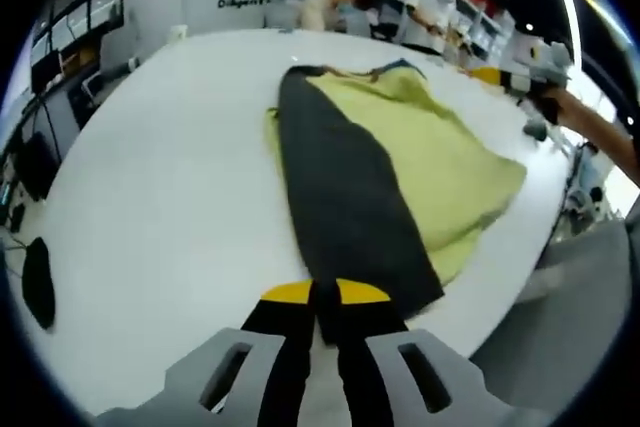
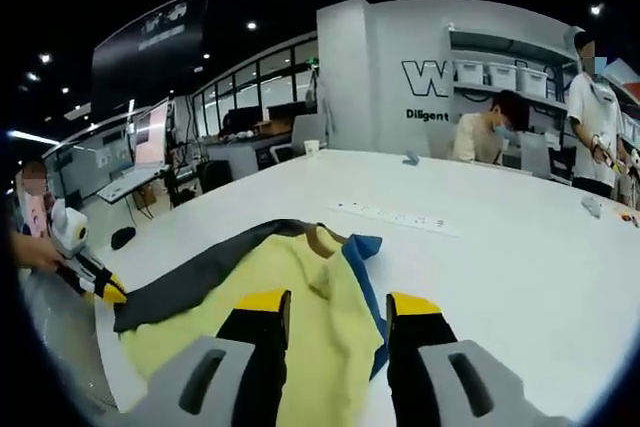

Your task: Fold the garment on the visible template until the final outline fits inside the template.

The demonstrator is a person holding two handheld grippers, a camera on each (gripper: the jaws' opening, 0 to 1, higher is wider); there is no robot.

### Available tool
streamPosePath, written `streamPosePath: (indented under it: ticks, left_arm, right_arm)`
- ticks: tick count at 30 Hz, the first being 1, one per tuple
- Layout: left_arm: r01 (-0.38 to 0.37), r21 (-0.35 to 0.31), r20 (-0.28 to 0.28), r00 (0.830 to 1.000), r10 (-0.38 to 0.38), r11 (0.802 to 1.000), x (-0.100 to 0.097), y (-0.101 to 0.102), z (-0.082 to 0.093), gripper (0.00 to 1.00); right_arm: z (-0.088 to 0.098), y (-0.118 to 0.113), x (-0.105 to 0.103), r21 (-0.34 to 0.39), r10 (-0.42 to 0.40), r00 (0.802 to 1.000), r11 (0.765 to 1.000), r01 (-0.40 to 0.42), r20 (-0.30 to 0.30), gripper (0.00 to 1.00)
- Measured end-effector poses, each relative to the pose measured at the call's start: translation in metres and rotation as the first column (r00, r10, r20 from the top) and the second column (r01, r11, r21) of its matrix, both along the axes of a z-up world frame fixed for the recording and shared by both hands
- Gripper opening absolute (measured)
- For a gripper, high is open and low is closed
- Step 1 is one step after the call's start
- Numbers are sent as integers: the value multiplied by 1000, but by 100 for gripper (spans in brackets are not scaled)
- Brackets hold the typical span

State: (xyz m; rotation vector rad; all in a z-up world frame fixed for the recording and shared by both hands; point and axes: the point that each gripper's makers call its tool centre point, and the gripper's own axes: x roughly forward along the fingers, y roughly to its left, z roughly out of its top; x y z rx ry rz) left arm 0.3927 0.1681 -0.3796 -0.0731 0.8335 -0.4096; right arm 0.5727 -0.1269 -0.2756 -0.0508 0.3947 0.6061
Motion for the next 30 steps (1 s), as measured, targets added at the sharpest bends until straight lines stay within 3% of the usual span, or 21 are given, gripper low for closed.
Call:
streamPosePath:
  ticks: [6, 9, 14, 16, 20, 27, 30]
  left_arm:
    - [-16, -1, -21, 1000, 15, 1000, -9, 5, -5, 0]
    - [2, 49, -28, 1000, 0, 999, -11, 11, -8, 0]
    - [44, 75, 0, 999, -45, 996, -1, 17, 5, 0]
    - [56, 77, 10, 998, -57, 995, 3, 16, 15, 6]
    - [58, 48, -1, 998, -58, 997, 4, 17, 11, 23]
    - [31, 56, -61, 998, -27, 998, -11, 16, -6, 14]
    - [23, -10, -76, 997, -23, 1000, -18, 5, -6, 4]
  right_arm:
    - [-3, -15, -5, -20, -29, 1000, 999, 29, -11, 35]
    - [-2, -16, -5, -11, -39, 999, 999, 39, -10, 35]
    - [0, -18, -10, -3, -42, 999, 999, 42, -12, 36]
    - [-1, -21, -10, -8, -47, 999, 999, 47, -18, 36]
    - [-2, -24, -9, -1, -50, 999, 999, 50, -20, 36]
    - [-2, -21, -12, -4, -42, 999, 999, 42, -21, 36]
    - [-1, -21, -11, -6, -43, 999, 999, 43, -15, 36]
